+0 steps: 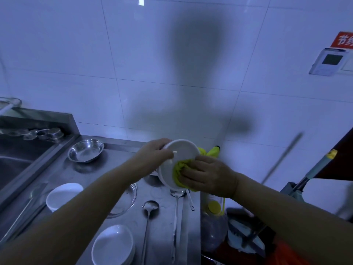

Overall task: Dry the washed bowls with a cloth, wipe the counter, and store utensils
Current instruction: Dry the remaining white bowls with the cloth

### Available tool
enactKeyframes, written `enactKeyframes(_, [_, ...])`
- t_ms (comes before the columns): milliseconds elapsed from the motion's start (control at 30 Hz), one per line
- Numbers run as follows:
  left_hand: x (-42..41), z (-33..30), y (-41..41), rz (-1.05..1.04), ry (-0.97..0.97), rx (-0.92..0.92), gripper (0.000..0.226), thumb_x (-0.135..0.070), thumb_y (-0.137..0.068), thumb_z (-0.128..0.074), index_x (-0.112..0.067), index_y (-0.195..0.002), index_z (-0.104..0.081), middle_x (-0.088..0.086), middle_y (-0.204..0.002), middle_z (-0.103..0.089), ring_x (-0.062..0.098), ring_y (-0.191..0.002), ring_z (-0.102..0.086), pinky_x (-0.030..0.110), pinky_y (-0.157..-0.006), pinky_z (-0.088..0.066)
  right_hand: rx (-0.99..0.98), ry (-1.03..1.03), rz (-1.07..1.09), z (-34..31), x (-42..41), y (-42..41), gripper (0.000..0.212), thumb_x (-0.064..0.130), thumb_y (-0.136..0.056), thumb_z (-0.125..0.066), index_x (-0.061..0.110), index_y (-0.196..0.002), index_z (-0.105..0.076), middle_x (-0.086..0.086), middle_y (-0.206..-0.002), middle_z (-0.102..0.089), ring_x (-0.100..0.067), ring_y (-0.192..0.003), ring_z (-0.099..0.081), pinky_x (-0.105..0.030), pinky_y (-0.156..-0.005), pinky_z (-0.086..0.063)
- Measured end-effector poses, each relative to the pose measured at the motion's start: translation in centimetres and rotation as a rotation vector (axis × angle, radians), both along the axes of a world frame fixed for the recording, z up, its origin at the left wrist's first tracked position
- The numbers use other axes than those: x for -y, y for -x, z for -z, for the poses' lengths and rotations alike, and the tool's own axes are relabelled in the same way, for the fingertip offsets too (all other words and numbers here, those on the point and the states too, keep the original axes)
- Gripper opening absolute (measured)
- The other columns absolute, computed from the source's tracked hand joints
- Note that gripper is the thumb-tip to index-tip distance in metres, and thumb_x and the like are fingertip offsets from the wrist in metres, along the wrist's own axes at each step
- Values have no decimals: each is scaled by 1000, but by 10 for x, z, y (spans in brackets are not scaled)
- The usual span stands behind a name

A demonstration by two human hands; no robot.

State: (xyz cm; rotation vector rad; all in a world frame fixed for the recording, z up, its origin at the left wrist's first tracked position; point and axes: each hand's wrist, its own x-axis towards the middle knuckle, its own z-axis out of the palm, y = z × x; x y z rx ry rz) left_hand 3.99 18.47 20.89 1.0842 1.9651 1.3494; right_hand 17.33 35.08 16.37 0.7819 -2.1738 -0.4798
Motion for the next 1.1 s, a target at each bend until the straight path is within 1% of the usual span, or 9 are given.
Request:
enactKeyframes(100, [-5,11,-14,-178,-193,122,28,-24,-73,-61,-26,-101,-60,4,-94,-64,21,-87,-61,35,-67,-52,-137,188,189,-1,16,6,12,11,-92,-63,9,-93,-75,-7,-93,-73,-26,-70,-65,-36,-67,-52])
enactKeyframes(200, [-14,29,-34,-271,-400,176,30,-13,-90,-54,-38,-105,-48,-6,-100,-58,4,-86,-61,15,-60,-51,-221,466,320,8,46,16,15,16,-93,-63,8,-102,-73,-8,-98,-73,-26,-79,-67,-38,-70,-52])
enactKeyframes(267, [-15,28,-35,-278,-433,151,29,-16,-92,-47,-40,-110,-47,-9,-101,-55,6,-89,-58,11,-60,-49,-221,548,322,15,56,17,19,18,-92,-64,8,-107,-72,-8,-101,-73,-26,-82,-67,-36,-73,-52])
enactKeyframes(367, [-8,29,-25,-209,-320,44,35,-28,-81,-43,-33,-115,-48,-6,-100,-56,11,-90,-55,19,-63,-47,-174,394,218,17,40,6,17,16,-88,-69,9,-103,-74,-7,-101,-74,-24,-81,-69,-35,-73,-55])
enactKeyframes(533, [-7,8,-4,42,-56,-32,34,-25,-64,-46,-32,-94,-59,7,-95,-61,23,-88,-55,35,-71,-44,-13,-18,4,-1,-2,-4,11,10,-89,-66,11,-91,-77,-6,-96,-73,-24,-77,-68,-35,-75,-55])
enactKeyframes(733, [-12,22,-21,-217,-300,159,19,-24,-83,-56,-39,-96,-56,-3,-96,-62,18,-88,-59,22,-62,-49,-171,235,256,7,24,5,14,12,-94,-61,10,-99,-74,-6,-99,-73,-25,-77,-66,-38,-68,-51])
enactKeyframes(867, [-13,35,-33,-304,-436,66,23,-26,-92,-43,-45,-102,-51,-14,-97,-59,1,-88,-56,8,-61,-47,-219,434,312,26,50,8,17,16,-91,-67,10,-106,-73,-7,-105,-72,-25,-83,-67,-37,-72,-49])
enactKeyframes(967, [-9,33,-26,-203,-341,-30,22,-26,-92,-42,-38,-108,-52,-10,-99,-59,6,-91,-56,12,-65,-47,-179,352,228,27,39,0,16,15,-89,-70,10,-104,-74,-6,-105,-73,-23,-84,-69,-36,-70,-52])
enactKeyframes(1100, [-5,12,-10,32,-68,-73,36,-32,-75,-45,-25,-107,-60,5,-99,-63,22,-91,-57,35,-74,-46,-54,62,56,11,9,-9,11,12,-91,-66,13,-93,-77,-4,-100,-73,-21,-82,-69,-34,-79,-55])
